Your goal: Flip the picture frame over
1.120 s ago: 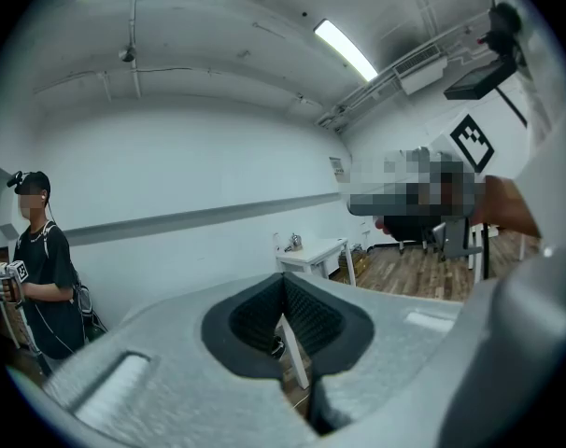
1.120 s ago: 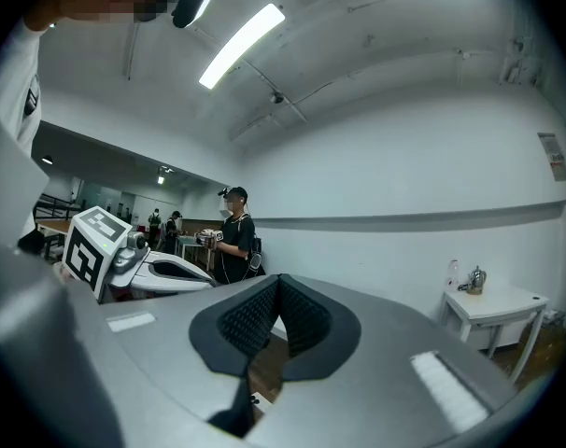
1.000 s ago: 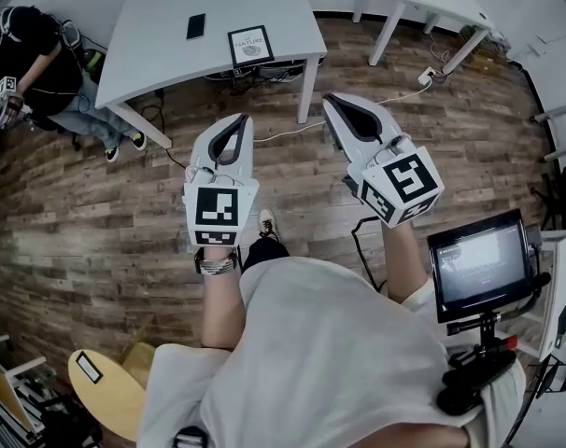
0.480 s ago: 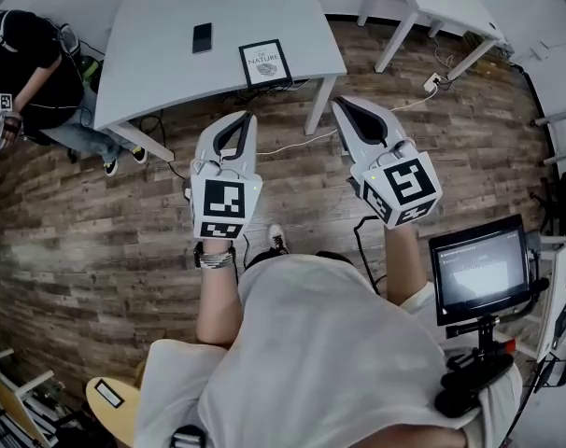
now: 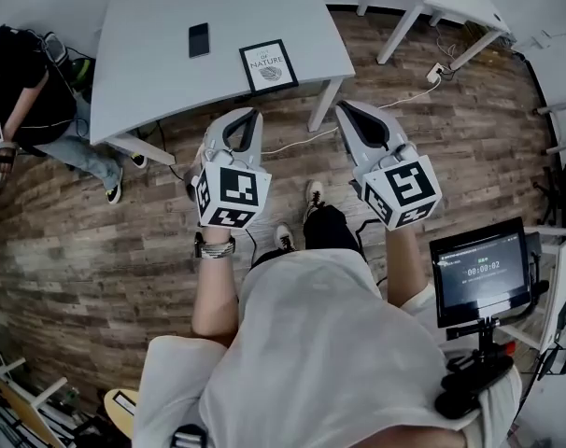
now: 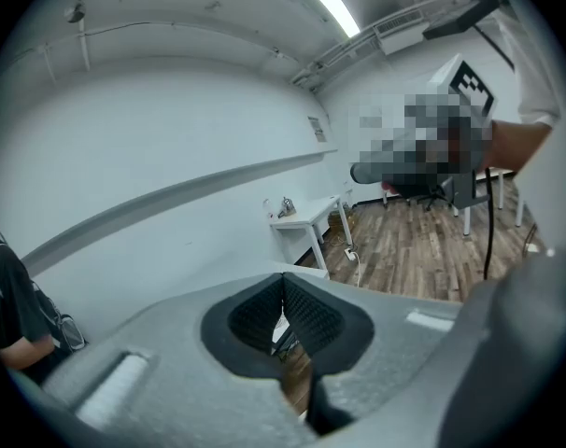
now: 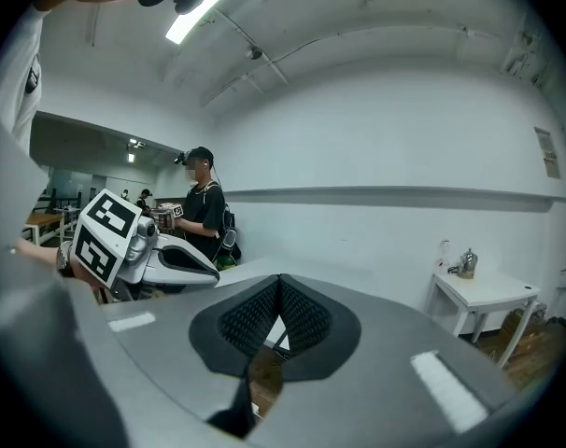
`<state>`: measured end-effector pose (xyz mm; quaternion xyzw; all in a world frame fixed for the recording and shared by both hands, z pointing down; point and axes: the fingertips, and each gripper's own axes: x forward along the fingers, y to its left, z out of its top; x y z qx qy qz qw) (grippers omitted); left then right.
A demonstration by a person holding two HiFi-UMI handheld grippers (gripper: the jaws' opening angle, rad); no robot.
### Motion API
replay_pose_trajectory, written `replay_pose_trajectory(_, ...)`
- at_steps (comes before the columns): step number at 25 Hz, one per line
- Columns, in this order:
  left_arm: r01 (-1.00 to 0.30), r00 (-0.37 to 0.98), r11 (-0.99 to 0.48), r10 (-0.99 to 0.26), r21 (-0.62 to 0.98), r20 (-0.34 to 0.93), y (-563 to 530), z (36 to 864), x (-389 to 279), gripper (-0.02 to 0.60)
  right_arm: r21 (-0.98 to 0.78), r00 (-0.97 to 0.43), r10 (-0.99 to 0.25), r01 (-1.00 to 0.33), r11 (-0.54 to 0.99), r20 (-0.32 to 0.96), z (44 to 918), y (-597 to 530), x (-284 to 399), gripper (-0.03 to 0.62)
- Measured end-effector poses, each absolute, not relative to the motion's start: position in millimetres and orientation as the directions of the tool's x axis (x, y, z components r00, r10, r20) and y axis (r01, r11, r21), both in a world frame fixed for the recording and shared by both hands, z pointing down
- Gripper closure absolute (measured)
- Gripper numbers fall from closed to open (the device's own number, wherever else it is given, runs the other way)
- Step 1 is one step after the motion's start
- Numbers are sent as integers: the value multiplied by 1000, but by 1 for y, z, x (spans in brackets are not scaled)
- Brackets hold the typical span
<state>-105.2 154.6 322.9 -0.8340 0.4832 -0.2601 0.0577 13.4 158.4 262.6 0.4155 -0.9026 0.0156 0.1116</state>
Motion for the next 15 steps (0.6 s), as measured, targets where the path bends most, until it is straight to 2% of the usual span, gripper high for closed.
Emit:
replay_pose_trajectory(5,-723,389,-562,-811,-402,436,159,334,-96,548,49,-633,-745,-754,655,212,269,166,17,592)
replay_pose_trajectory(11,-662,347,-618,-755,-425,557,80,397,-82,531,-16,-626,-722,-759,651,294,329,80,33,592)
replay_pose_trajectory(15,-628,317,-631,-742,-456,591,80,418,-77,528,-20,-621,-722,-762,647,305,340,79,44,592)
